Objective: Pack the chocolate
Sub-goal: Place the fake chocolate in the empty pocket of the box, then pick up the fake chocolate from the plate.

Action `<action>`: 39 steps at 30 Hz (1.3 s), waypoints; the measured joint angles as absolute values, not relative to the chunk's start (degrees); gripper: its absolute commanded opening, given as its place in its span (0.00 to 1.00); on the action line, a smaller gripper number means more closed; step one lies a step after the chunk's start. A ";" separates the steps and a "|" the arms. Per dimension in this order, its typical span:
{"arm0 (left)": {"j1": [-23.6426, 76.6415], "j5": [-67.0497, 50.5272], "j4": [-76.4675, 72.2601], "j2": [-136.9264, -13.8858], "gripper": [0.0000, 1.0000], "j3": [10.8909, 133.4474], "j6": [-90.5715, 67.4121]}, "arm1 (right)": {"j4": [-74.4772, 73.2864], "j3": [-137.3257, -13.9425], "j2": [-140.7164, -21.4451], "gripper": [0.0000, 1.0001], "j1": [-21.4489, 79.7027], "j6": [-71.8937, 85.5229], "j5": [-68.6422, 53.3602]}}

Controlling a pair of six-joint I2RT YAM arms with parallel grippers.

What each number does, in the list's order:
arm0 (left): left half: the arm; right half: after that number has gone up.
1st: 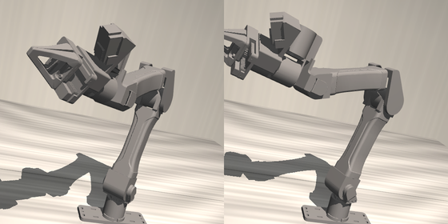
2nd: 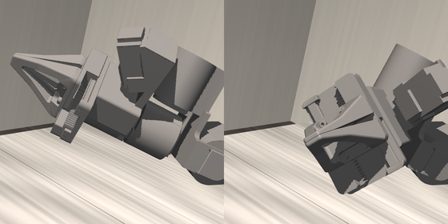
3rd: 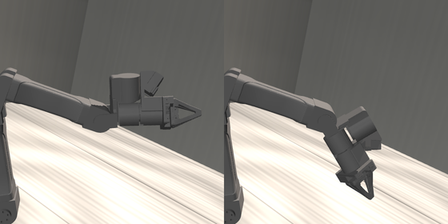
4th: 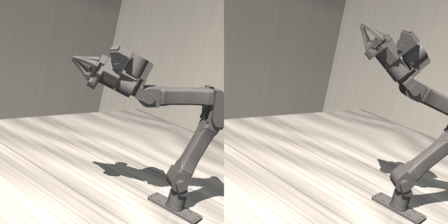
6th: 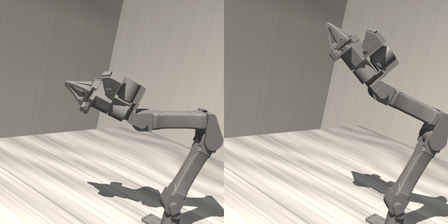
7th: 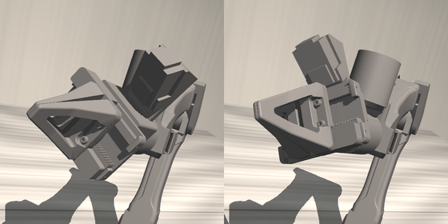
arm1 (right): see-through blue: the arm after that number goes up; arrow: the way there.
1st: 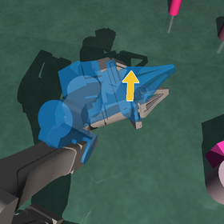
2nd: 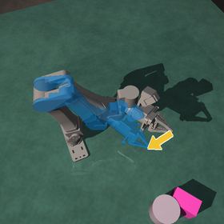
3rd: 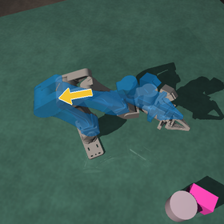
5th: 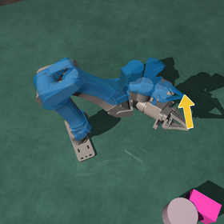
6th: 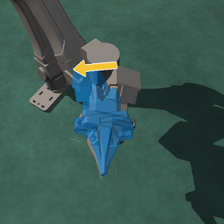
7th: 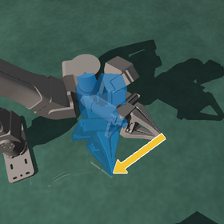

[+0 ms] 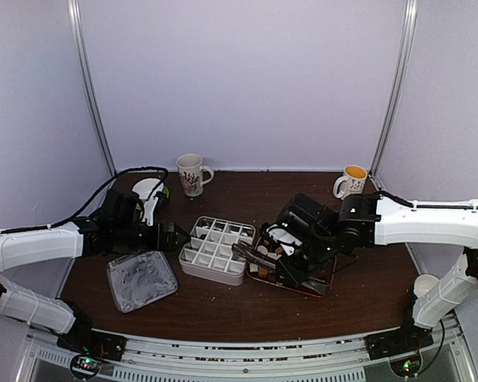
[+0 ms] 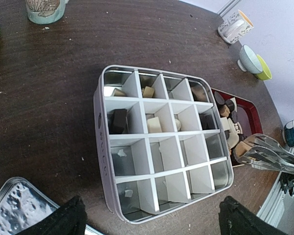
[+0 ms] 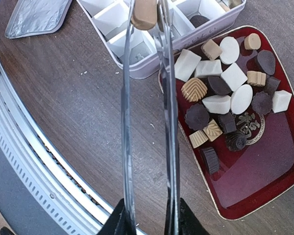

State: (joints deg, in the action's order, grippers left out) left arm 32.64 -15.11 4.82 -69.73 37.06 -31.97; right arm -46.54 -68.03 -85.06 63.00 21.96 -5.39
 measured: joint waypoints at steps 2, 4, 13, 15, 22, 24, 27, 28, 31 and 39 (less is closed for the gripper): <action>32.64 -15.11 4.82 -69.73 0.97 37.06 -31.94 | -46.76 -68.42 -85.30 0.34 63.02 21.78 -5.04; 32.64 -15.07 4.82 -69.73 0.97 37.06 -31.90 | -47.00 -68.58 -85.41 0.35 63.02 21.39 -4.69; 32.64 -14.94 4.84 -69.73 0.97 37.06 -31.73 | -47.29 -69.08 -85.76 0.38 63.02 21.23 -2.98; 32.64 -14.94 4.84 -69.73 0.97 37.06 -31.70 | -47.42 -69.06 -85.73 0.38 63.02 21.28 -2.48; 32.64 -14.90 4.84 -69.73 0.97 37.06 -31.66 | -48.42 -67.20 -82.37 0.37 62.96 22.98 0.99; 32.64 -14.92 4.82 -69.73 0.97 37.06 -31.66 | -48.82 -65.36 -80.09 0.37 62.87 23.68 1.83; 32.64 -15.00 4.82 -69.73 0.97 37.06 -31.68 | -49.63 -63.35 -77.56 0.37 62.65 24.51 2.70; 32.64 -15.05 4.80 -69.73 0.97 37.06 -31.68 | -49.74 -62.54 -76.66 0.37 62.63 24.93 3.01; 32.64 -15.18 4.80 -69.73 0.97 37.06 -31.70 | -50.15 -59.83 -74.26 0.37 62.37 26.24 3.86; 32.64 -15.27 4.78 -69.69 0.97 37.06 -31.73 | -50.76 -51.70 -68.77 0.36 57.89 29.39 4.19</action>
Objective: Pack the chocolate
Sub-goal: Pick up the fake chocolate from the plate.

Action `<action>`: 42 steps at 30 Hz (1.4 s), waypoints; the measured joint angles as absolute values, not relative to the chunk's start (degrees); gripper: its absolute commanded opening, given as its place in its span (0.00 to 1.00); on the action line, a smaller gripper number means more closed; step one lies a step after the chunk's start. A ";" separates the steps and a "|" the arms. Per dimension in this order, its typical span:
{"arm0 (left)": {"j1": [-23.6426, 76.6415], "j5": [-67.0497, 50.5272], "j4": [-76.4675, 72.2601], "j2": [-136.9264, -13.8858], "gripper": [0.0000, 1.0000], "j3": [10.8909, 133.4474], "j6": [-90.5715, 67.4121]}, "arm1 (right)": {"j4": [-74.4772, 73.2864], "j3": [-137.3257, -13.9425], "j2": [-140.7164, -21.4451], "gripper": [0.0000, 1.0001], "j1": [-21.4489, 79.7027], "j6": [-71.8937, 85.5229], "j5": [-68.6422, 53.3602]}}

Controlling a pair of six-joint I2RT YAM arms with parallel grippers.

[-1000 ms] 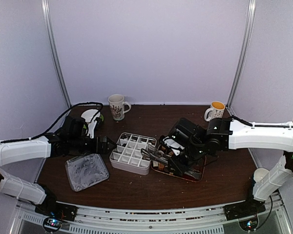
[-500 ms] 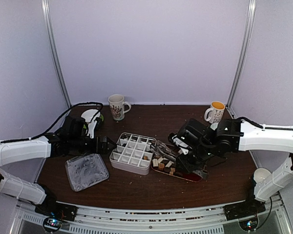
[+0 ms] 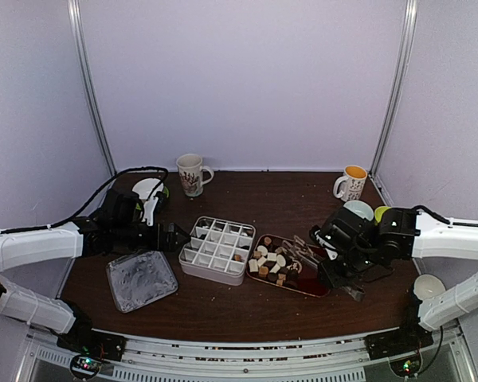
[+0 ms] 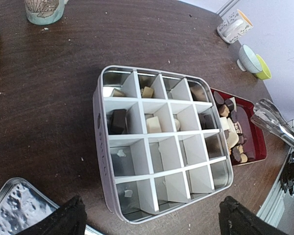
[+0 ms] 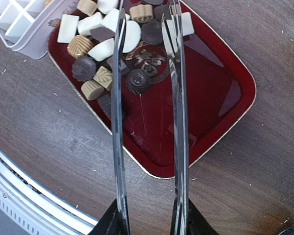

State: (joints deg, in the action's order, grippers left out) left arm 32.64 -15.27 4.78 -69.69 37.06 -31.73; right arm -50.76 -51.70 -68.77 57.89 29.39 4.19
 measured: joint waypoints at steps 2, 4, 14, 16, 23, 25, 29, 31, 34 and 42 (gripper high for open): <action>32.64 -15.33 4.80 -69.54 0.97 37.06 -31.73 | -50.76 -50.83 -68.34 0.35 56.55 29.95 3.86; 32.64 -15.44 4.78 -69.19 0.97 37.06 -31.73 | -50.59 -50.35 -68.27 0.35 55.27 30.26 3.38; 32.64 -15.68 3.90 -64.40 0.97 36.51 -31.73 | -50.15 -50.04 -69.67 0.35 53.95 30.22 -0.10; 32.64 -15.70 3.20 -63.24 0.97 35.88 -31.68 | -50.33 -49.74 -69.60 0.35 53.95 30.20 -1.30; 32.64 -15.73 1.89 -59.66 0.97 33.21 -31.33 | -52.62 -47.55 -66.78 0.35 54.00 29.98 -5.61; 32.64 -15.73 1.41 -58.63 0.97 32.58 -31.16 | -53.39 -47.29 -66.19 0.35 54.19 29.98 -6.31; 32.64 -15.70 0.45 -56.14 0.97 31.05 -30.92 | -54.37 -46.76 -65.98 0.35 54.70 29.95 -7.49; 32.64 -15.70 0.08 -55.29 0.97 30.52 -30.89 | -54.50 -46.46 -66.17 0.36 54.94 29.93 -7.77; 32.64 -15.68 0.01 -54.72 0.97 30.39 -30.79 | -54.52 -46.39 -67.24 0.36 55.33 29.91 -8.03; 32.64 -15.64 0.03 -54.63 0.97 30.39 -30.57 | -53.67 -46.39 -70.67 0.33 55.59 29.76 -8.10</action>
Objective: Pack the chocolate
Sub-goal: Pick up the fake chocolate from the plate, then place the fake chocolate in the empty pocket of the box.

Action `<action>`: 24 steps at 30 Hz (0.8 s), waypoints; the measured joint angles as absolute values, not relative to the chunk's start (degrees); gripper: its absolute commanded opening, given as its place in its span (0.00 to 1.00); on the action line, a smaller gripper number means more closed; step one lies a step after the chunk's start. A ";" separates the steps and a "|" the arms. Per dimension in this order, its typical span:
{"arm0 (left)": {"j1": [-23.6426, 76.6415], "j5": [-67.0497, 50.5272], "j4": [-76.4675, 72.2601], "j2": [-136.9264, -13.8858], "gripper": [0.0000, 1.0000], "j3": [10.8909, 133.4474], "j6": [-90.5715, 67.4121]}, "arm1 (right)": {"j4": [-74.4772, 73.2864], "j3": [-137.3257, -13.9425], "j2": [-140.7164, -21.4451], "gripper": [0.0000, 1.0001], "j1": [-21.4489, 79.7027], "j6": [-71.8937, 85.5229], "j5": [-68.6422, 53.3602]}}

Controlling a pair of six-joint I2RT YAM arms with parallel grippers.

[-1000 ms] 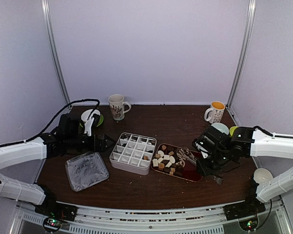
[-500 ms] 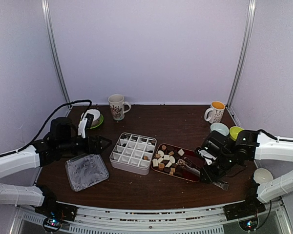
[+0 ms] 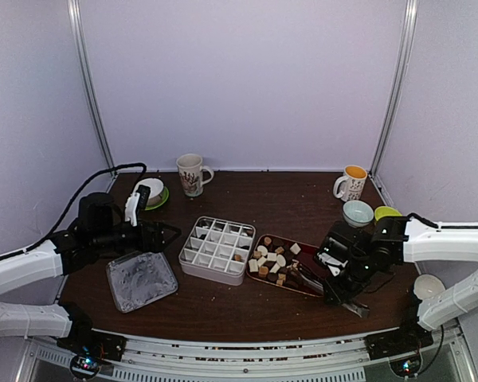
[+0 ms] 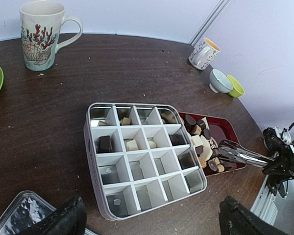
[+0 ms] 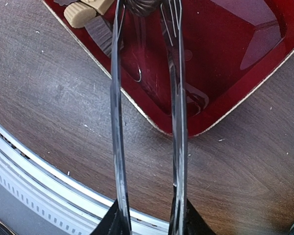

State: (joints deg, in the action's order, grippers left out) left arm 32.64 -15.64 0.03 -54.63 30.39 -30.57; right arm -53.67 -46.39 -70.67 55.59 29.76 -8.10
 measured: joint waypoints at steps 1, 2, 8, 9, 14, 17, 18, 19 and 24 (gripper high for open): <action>32.64 -15.64 0.03 -54.63 0.97 30.39 -30.52 | -53.52 -46.39 -70.89 0.33 55.59 29.74 -8.10; 32.64 -15.64 0.03 -54.63 0.97 30.39 -30.50 | -53.30 -46.41 -71.13 0.32 55.59 29.71 -8.05; 32.64 -15.64 0.05 -54.63 0.97 30.39 -30.46 | -52.88 -46.70 -71.33 0.27 55.59 29.74 -7.22; 32.64 -15.64 0.05 -54.63 0.97 30.39 -30.46 | -52.90 -46.78 -71.31 0.27 55.59 29.74 -7.09; 32.64 -15.64 0.05 -54.63 0.97 30.39 -30.41 | -53.23 -48.01 -70.19 0.26 55.59 29.74 -5.85; 32.64 -15.64 0.05 -54.63 0.97 30.39 -30.37 | -54.08 -49.23 -69.17 0.26 55.59 29.74 -5.30; 32.64 -15.64 0.05 -54.65 0.97 30.39 -30.35 | -54.48 -49.76 -69.01 0.26 55.59 29.74 -5.10; 32.64 -15.64 0.03 -54.68 0.97 30.39 -30.35 | -54.72 -50.26 -68.88 0.26 55.59 29.74 -4.93; 32.64 -15.68 0.03 -55.09 0.97 30.39 -30.35 | -55.07 -53.25 -68.77 0.26 55.64 29.08 -4.49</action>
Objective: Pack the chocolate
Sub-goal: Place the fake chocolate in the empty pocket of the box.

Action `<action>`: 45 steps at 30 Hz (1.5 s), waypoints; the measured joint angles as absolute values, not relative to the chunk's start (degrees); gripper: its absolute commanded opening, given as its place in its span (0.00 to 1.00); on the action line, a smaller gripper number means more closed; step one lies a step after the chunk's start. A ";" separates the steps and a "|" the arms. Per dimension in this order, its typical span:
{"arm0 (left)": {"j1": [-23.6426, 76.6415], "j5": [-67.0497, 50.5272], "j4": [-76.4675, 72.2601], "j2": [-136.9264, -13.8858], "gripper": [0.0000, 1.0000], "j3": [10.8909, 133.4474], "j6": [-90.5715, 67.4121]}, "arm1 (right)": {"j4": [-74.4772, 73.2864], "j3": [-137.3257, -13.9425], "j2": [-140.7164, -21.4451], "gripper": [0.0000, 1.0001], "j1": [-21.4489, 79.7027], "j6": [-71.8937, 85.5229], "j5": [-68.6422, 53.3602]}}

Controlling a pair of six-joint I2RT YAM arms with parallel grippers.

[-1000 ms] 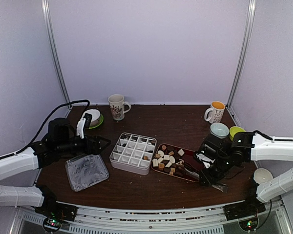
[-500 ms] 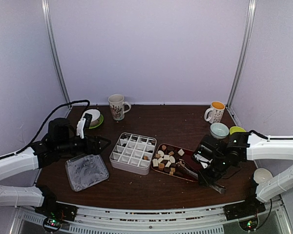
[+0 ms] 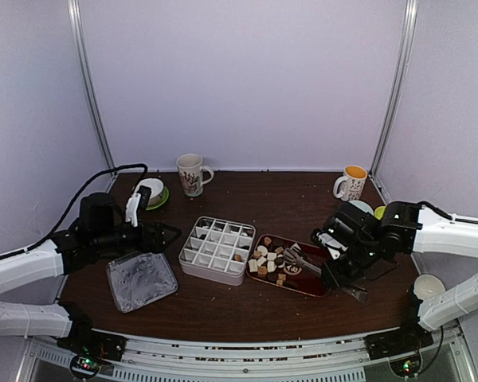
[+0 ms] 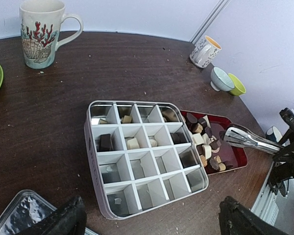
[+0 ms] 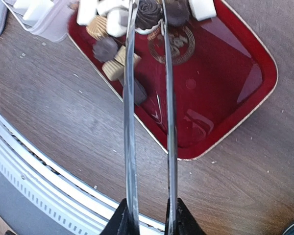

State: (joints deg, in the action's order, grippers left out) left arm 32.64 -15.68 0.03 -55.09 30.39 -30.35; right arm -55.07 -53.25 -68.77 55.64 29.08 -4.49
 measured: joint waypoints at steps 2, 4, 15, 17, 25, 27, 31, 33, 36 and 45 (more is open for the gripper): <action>32.64 -15.68 0.01 -55.29 0.97 30.39 -30.35 | -54.74 -54.83 -69.08 0.26 55.81 28.56 -4.69; 32.64 -15.68 0.03 -55.33 0.97 30.39 -30.35 | -53.98 -57.04 -70.35 0.26 56.38 28.18 -4.93; 32.64 -15.70 0.08 -55.51 0.97 30.39 -30.35 | -48.29 -72.01 -87.24 0.25 61.12 24.03 -6.33; 32.64 -15.68 0.10 -55.40 0.97 30.39 -30.35 | -47.77 -73.97 -89.86 0.26 61.58 23.42 -6.48; 32.64 -15.59 1.52 -54.28 0.97 30.39 -29.65 | -47.13 -78.08 -95.22 0.32 62.06 21.56 -6.68; 32.64 -15.44 1.69 -53.98 0.97 30.39 -29.43 | -47.09 -78.63 -95.96 0.33 62.06 21.15 -6.61; 32.64 -15.20 1.87 -53.39 0.98 30.39 -29.02 | -47.11 -78.87 -96.64 0.36 62.06 20.88 -6.26; 32.64 -15.18 1.93 -53.34 0.98 30.39 -28.88 | -47.11 -79.05 -96.73 0.37 62.06 20.84 -6.13; 32.64 -15.18 2.20 -53.19 0.98 30.39 -28.64 | -46.96 -79.37 -96.77 0.38 62.06 20.82 -5.96; 32.23 -11.44 3.03 -48.64 0.98 29.19 -26.35 | -46.59 -79.29 -96.60 0.38 62.06 20.82 -4.58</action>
State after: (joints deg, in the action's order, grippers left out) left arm 32.23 -11.44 3.03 -48.64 29.19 -26.35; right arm -46.59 -79.29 -96.60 62.06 20.82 -4.58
